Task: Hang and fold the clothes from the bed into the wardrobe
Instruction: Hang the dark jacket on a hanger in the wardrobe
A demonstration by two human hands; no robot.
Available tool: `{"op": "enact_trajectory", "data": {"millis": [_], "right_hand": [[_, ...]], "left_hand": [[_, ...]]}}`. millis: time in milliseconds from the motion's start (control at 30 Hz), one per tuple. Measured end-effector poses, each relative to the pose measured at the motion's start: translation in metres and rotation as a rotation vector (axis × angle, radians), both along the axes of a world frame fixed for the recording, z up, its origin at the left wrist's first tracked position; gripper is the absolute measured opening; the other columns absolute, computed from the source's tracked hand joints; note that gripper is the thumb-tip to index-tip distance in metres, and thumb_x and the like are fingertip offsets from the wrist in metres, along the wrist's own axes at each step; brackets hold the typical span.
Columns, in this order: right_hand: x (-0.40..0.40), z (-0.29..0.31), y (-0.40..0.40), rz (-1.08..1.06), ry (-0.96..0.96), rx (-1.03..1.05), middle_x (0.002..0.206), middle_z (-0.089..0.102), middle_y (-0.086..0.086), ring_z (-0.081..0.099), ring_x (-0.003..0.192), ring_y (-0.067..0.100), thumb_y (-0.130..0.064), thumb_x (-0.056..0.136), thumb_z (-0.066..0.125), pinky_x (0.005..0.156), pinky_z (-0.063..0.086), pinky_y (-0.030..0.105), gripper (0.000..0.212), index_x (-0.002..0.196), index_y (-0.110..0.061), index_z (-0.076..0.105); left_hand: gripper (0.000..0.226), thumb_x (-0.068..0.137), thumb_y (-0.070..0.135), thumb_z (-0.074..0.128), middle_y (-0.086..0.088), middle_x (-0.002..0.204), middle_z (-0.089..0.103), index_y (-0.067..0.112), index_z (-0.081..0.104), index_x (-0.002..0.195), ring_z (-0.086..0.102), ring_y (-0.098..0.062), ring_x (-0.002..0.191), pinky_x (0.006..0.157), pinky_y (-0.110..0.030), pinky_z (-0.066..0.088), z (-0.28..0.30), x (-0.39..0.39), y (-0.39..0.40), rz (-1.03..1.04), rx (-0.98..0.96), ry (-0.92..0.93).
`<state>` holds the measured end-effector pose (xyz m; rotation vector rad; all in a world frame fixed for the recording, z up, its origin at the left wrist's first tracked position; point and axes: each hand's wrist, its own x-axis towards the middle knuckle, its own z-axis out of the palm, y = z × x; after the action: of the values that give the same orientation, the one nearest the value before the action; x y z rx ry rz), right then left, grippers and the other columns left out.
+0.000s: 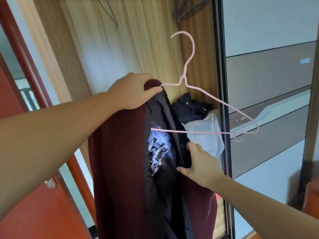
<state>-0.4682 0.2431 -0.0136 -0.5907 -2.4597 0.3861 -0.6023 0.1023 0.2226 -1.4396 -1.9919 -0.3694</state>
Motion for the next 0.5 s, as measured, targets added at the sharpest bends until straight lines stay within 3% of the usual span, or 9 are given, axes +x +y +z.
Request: {"op": "enact_trajectory", "data": {"millis": [100, 200, 333, 433, 500], "right_hand": [[-0.023, -0.001, 0.002, -0.088, 0.075, -0.058, 0.116, 0.045, -0.002, 0.054, 0.107, 0.027, -0.047, 0.074, 0.067, 0.077, 0.045, 0.038, 0.061, 0.119, -0.024, 0.034], [-0.032, 0.002, 0.015, -0.140, -0.007, -0.078, 0.111, 0.048, -0.001, 0.051, 0.107, 0.027, -0.041, 0.071, 0.066, 0.080, 0.042, 0.039, 0.053, 0.114, -0.024, 0.040], [-0.027, 0.017, 0.047, -0.084, 0.038, -0.094, 0.113, 0.062, 0.001, 0.057, 0.110, 0.026, -0.029, 0.075, 0.066, 0.088, 0.045, 0.037, 0.036, 0.110, -0.022, 0.060], [-0.014, 0.041, 0.068, 0.064, 0.041, -0.020, 0.108, 0.068, 0.002, 0.061, 0.104, 0.023, -0.014, 0.077, 0.068, 0.084, 0.042, 0.023, 0.030, 0.107, -0.013, 0.069], [-0.004, 0.063, 0.074, 0.134, 0.046, 0.001, 0.101, 0.066, -0.009, 0.060, 0.095, 0.014, -0.012, 0.077, 0.067, 0.075, 0.036, 0.009, 0.028, 0.104, -0.012, 0.073]], "left_hand": [[0.039, 0.092, 0.057, 0.051, 0.004, 0.076, 0.059, 0.020, 0.061, 0.094, 0.053, -0.022, 0.081, 0.067, -0.034, 0.042, 0.009, 0.002, -0.015, 0.002, 0.043, 0.033], [0.042, 0.087, 0.067, 0.046, 0.008, 0.070, 0.057, 0.026, 0.058, 0.086, 0.055, -0.020, 0.074, 0.066, -0.036, 0.044, 0.010, -0.009, -0.040, 0.003, 0.062, 0.026], [0.054, 0.078, 0.077, 0.032, 0.004, 0.075, 0.063, 0.032, 0.057, 0.092, 0.058, -0.018, 0.073, 0.069, -0.041, 0.049, 0.000, -0.028, -0.082, 0.067, 0.017, -0.006], [0.059, 0.080, 0.078, 0.029, 0.003, 0.085, 0.068, 0.032, 0.058, 0.102, 0.061, -0.021, 0.079, 0.073, -0.040, 0.050, -0.011, -0.045, -0.110, 0.106, -0.005, 0.015], [0.071, 0.078, 0.084, 0.022, 0.003, 0.085, 0.069, 0.032, 0.060, 0.109, 0.062, -0.022, 0.078, 0.072, -0.040, 0.051, -0.020, -0.053, -0.125, 0.122, -0.035, 0.039]]}}
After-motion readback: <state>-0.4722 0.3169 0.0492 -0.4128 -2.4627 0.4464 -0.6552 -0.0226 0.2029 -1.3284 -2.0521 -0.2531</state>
